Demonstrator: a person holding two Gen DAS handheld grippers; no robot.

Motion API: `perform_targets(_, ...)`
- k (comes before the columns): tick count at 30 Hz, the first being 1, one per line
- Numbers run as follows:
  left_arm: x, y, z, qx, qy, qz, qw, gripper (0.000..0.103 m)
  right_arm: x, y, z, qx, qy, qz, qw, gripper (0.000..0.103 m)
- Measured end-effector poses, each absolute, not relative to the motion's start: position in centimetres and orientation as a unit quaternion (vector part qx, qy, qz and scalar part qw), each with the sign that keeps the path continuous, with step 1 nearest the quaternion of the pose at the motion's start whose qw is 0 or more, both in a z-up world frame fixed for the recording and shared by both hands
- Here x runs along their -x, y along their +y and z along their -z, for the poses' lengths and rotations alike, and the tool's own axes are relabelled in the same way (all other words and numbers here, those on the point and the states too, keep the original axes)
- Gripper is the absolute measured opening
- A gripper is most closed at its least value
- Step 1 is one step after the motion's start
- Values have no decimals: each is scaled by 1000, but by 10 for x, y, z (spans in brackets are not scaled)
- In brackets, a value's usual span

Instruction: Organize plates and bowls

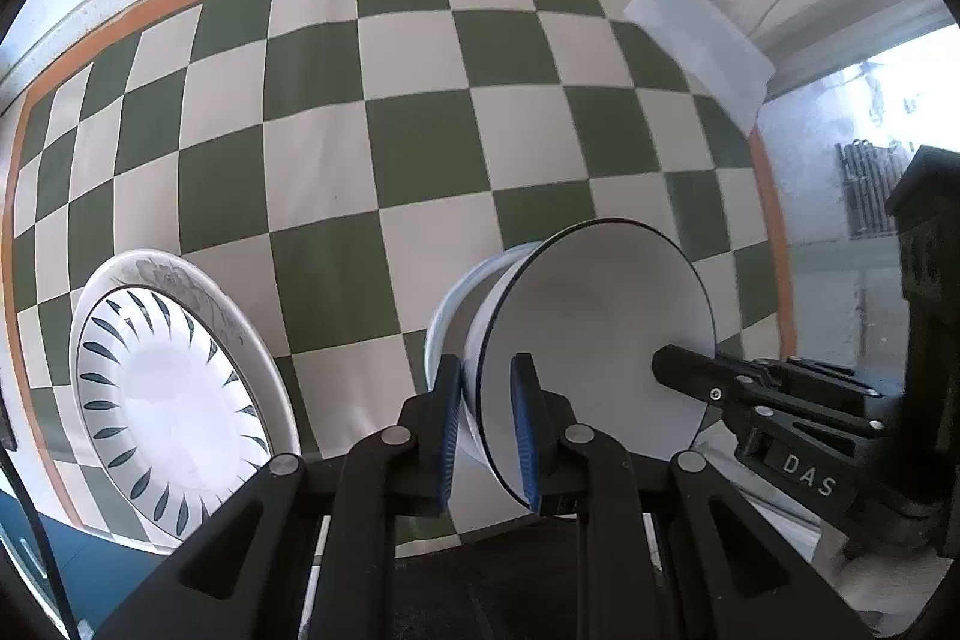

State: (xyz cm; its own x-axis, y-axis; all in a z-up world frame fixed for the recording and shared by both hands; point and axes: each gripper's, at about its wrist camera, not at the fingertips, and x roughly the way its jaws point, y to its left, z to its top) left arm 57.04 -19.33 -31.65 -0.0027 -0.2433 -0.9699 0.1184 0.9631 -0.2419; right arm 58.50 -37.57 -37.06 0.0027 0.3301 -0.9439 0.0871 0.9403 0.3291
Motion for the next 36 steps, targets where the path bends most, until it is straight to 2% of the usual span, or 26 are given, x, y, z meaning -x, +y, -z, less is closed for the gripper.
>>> perform_targets(12, -571, -195, 337, 36, 714, 123, 688, 15, -593, -368, 389, -137, 713, -78, 683, 9)
perform_targets(23, -571, -194, 335, 34, 713, 117, 691, 15, -594, -368, 389, -139, 716, -79, 680, 10)
perform_targets(29, -562, -193, 324, 28, 704, 120, 700, 15, -591, -368, 386, -141, 713, -77, 682, 10)
perform_targets(36, -537, -191, 287, -3, 667, 127, 734, 15, -572, -364, 358, -117, 687, -65, 714, 10)
